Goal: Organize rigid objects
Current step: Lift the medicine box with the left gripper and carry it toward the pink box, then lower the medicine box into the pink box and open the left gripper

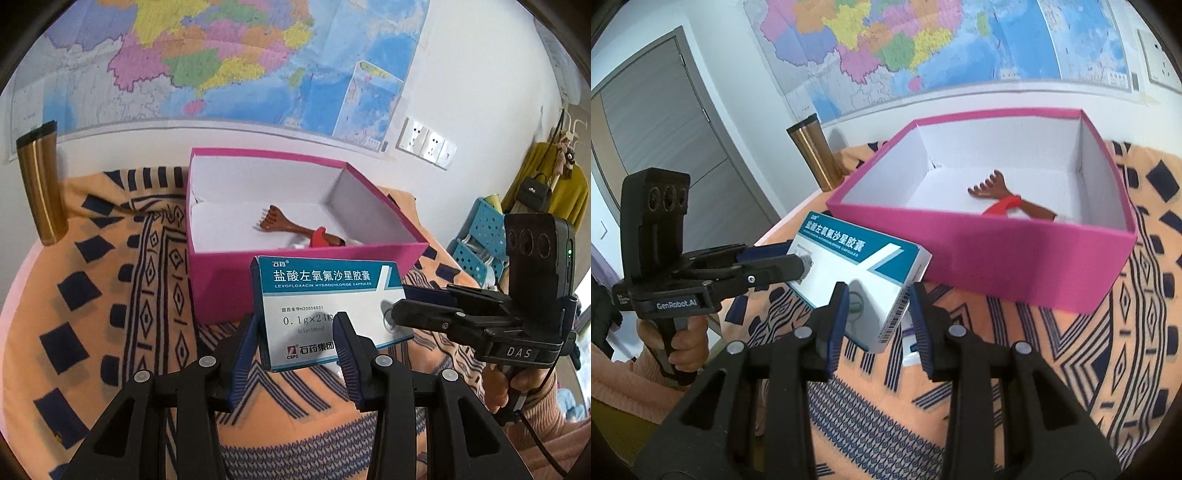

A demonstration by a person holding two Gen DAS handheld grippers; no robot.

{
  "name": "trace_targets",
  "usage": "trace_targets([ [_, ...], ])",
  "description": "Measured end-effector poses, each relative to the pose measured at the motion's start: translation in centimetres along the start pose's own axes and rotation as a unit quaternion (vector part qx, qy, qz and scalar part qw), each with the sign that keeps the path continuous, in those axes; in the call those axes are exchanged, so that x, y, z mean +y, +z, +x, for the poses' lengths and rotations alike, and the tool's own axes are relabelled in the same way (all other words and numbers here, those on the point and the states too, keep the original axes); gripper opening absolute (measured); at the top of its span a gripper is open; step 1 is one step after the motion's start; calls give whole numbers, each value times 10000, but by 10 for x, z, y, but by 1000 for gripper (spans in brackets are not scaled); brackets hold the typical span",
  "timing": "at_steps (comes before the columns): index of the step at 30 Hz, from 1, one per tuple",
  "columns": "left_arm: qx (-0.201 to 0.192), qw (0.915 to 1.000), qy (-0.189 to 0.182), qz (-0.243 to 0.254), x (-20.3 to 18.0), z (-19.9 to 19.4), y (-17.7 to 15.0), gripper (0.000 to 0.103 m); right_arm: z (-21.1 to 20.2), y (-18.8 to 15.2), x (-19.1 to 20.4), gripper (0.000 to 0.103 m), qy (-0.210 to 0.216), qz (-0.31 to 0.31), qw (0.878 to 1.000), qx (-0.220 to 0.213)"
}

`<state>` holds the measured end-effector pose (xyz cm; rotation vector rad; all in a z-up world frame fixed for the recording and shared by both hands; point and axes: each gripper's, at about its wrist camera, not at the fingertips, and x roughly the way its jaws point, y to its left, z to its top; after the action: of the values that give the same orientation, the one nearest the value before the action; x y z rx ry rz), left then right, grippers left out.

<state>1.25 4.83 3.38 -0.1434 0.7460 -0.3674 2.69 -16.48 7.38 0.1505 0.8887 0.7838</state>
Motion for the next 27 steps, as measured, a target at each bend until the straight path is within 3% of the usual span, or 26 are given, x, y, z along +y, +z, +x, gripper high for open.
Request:
trace_targets([
  [27, -229, 9997, 6, 89, 1, 8, 31, 42, -1, 33, -8, 37, -161, -126, 9992, -338],
])
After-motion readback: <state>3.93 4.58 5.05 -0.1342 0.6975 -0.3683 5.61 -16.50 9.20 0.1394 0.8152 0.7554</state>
